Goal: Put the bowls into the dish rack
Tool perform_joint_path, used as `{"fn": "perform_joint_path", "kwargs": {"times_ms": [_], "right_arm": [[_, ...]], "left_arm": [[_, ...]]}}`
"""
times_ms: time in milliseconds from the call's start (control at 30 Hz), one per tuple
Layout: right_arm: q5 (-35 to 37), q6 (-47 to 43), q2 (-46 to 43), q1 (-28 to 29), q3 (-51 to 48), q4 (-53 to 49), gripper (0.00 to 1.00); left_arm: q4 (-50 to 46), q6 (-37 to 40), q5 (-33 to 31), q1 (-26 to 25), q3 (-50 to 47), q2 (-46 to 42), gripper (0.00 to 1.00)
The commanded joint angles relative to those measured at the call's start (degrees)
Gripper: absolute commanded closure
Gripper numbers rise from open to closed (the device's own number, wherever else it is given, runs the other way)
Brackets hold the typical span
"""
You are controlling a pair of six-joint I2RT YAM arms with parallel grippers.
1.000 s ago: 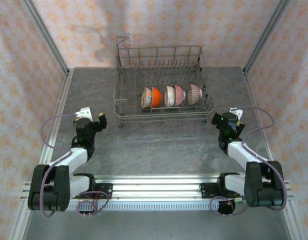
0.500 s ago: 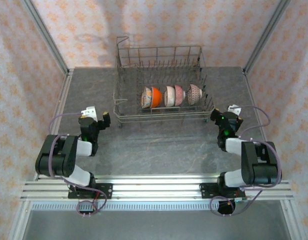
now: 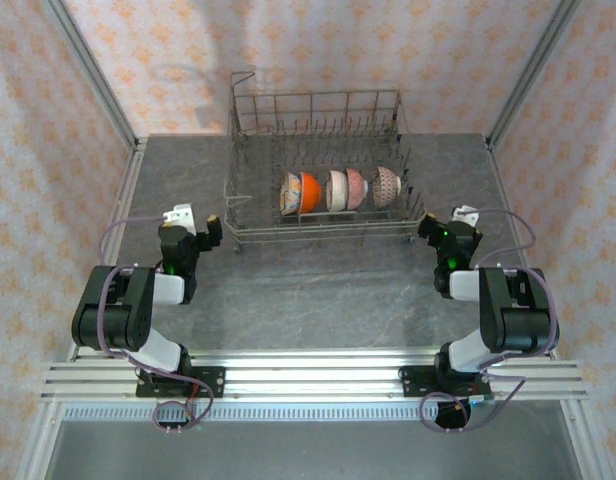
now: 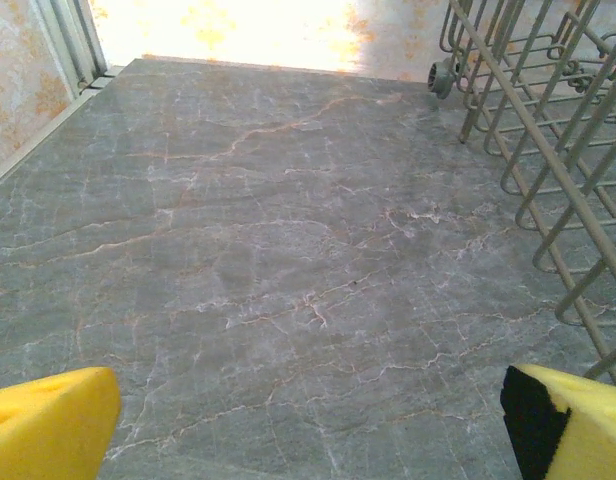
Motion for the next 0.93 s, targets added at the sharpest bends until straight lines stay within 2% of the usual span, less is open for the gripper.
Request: {"fn": "perform_joint_path", "kwargs": {"times_ms": [0, 900], "right_arm": [[-4.47, -2.0, 1.01, 2.09, 1.62, -1.58, 0.01], [-2.24, -2.79, 1.08, 3.34, 1.8, -1.9, 0.01]], "left_arm": [[-3.0, 1.35, 0.47, 0.16, 1.89, -0.23, 0.01], [-3.77, 2.03, -0.77, -0.92, 2.27, -0.16, 0.01]]}}
